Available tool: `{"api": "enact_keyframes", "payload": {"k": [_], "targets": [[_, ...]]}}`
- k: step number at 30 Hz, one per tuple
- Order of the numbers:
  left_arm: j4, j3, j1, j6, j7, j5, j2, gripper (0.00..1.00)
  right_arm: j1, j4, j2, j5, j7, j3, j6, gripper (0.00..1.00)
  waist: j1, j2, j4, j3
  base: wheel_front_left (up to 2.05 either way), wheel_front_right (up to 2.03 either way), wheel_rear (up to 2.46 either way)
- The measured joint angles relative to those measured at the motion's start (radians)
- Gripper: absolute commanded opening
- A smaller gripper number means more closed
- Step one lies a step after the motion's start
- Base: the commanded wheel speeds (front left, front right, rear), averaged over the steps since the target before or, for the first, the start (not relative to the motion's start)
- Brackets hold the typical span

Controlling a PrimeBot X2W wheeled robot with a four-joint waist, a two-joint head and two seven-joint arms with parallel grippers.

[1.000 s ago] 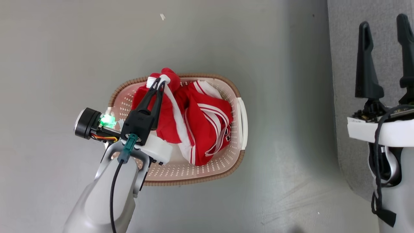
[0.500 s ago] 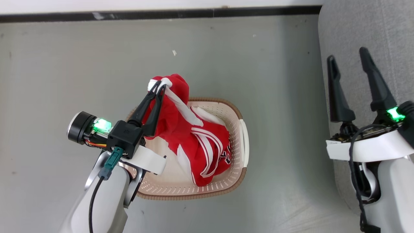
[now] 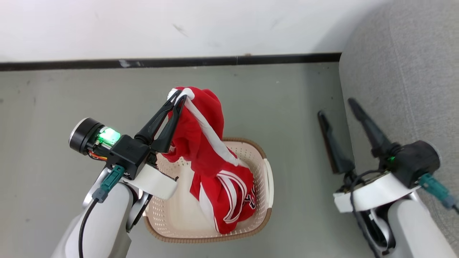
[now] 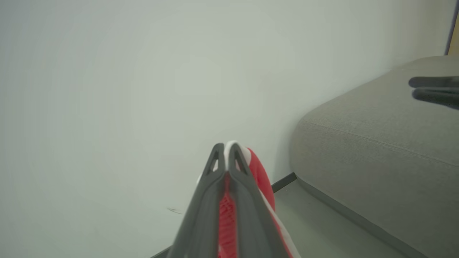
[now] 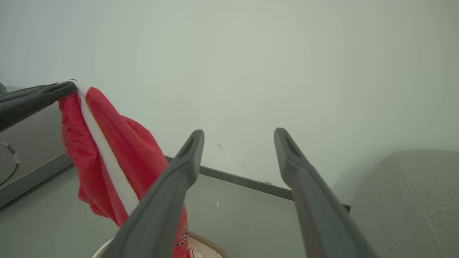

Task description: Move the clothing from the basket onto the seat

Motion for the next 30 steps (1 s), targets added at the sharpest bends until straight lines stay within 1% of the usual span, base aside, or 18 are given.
{"api": "enact_keyframes", "payload": {"k": [3,4,7,13,14,15,18,19,23,30], "targets": [[-0.007,-0.001,0.003,-0.009,0.0,-0.012,0.005,0.0,0.019,0.026,-0.019,0.001,0.0,0.048,0.0,1.0,0.0,0.0,-0.002,-0.035,0.0,0.0,0.0],[-0.013,-0.004,0.008,-0.018,-0.003,-0.012,0.016,0.0,0.031,0.037,-0.03,0.003,0.0,0.071,0.0,1.0,0.0,0.0,-0.003,-0.057,0.0,0.0,0.0],[-0.018,-0.012,0.018,-0.018,-0.003,-0.012,0.03,0.0,0.048,0.06,-0.044,0.011,0.0,0.101,0.0,1.0,0.0,0.0,-0.006,-0.091,0.0,0.0,0.0],[-0.035,-0.033,0.019,-0.033,-0.003,-0.012,0.051,0.0,0.077,0.092,-0.07,0.026,0.0,0.159,0.0,1.0,0.0,0.0,-0.012,-0.144,0.0,0.0,0.0],[-0.046,-0.042,0.019,-0.034,-0.002,-0.012,0.056,0.0,0.083,0.102,-0.081,0.035,0.0,0.191,0.0,1.0,0.0,0.0,-0.014,-0.165,0.0,0.0,0.0],[-0.046,-0.042,0.019,-0.034,-0.002,-0.012,0.056,0.0,0.083,0.102,-0.081,0.035,0.0,0.191,0.0,1.0,0.0,0.0,-0.014,-0.165,0.0,0.0,0.0],[-0.067,-0.065,0.017,-0.035,0.012,-0.012,0.056,0.0,0.098,0.124,-0.096,0.055,0.0,0.263,0.0,1.0,0.0,0.0,-0.019,-0.203,0.0,0.0,0.0],[-0.067,-0.065,0.017,-0.035,0.012,-0.012,0.056,0.0,0.098,0.124,-0.096,0.055,0.0,0.263,0.0,1.0,0.0,0.0,-0.019,-0.203,0.0,0.0,0.0],[-0.081,-0.088,-0.001,-0.044,0.032,-0.02,0.057,0.0,0.096,0.132,-0.11,0.069,0.0,0.336,0.0,1.0,0.0,0.0,-0.024,-0.237,0.0,0.0,0.0],[-0.098,-0.126,-0.026,-0.044,0.083,-0.039,0.055,0.0,0.071,0.176,-0.119,0.089,0.001,0.472,0.0,1.0,0.0,0.0,-0.032,-0.284,0.0,0.0,0.0]]}}
